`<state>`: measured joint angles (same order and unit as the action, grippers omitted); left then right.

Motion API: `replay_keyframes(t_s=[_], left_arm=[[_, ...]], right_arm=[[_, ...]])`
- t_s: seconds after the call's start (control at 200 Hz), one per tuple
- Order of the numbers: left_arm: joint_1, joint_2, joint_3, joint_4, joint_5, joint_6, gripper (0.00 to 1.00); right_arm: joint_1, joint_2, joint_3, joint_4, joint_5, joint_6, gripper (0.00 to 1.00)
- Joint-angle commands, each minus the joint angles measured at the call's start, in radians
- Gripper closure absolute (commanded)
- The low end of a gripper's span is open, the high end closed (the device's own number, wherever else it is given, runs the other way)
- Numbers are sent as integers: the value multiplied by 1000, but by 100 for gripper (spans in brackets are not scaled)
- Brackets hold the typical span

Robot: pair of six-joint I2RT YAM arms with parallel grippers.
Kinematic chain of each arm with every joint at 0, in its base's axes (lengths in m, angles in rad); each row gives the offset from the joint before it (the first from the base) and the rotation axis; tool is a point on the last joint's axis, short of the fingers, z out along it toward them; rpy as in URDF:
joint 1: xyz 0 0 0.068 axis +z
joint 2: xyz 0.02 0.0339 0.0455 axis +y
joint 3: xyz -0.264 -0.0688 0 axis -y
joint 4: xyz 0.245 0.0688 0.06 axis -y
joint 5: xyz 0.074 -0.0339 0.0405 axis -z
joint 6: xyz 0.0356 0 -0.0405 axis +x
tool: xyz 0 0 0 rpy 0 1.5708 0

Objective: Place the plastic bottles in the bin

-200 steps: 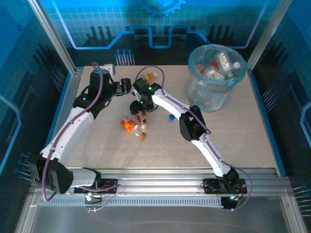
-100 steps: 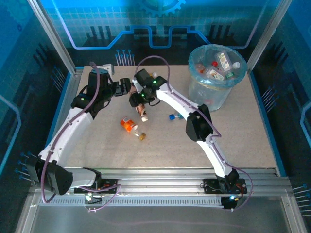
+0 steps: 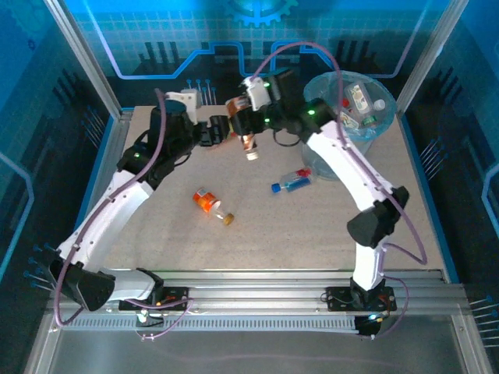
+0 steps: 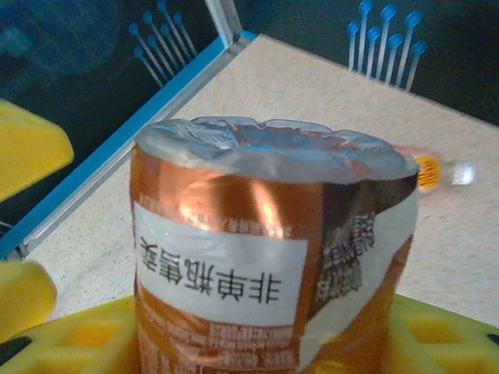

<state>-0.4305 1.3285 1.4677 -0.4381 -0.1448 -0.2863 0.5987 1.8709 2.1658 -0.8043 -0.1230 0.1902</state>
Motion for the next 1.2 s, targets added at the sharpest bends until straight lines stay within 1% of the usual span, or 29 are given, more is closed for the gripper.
replay_keyframes(t_s=[0.0,0.1,0.24,0.33,0.405,0.535,0.655,0.745,0.84,0.99,1.06,1.196], left_arm=[[-79,64,87,-2,-28,33,14],[-157,128,171,-2,-26,39,14],[-275,216,294,-3,-23,74,14],[-329,265,346,-2,-14,85,14],[-358,295,365,2,-10,81,14],[-379,322,368,-3,-7,58,14],[-387,312,344,0,-16,44,14],[-389,294,310,4,-31,41,14],[-390,267,264,14,-60,38,14],[-389,233,197,27,-95,37,13],[-389,226,183,28,-103,32,13],[-390,223,174,22,-124,28,13]], right_arm=[[-88,-138,-78,55,-18,-51,42],[-205,-249,-170,98,-22,-58,43],[-416,-382,-327,215,-43,-9,44],[-535,-426,-412,331,-65,53,46],[-589,-433,-454,434,-86,98,47],[-592,-383,-441,558,-75,106,48],[-567,-311,-410,630,18,63,48],[-557,-259,-423,716,70,33,47],[-556,-201,-428,773,60,29,45],[-554,-130,-447,812,-2,77,42],[-550,-122,-468,815,-2,76,39],[-547,-133,-523,832,4,75,38]])
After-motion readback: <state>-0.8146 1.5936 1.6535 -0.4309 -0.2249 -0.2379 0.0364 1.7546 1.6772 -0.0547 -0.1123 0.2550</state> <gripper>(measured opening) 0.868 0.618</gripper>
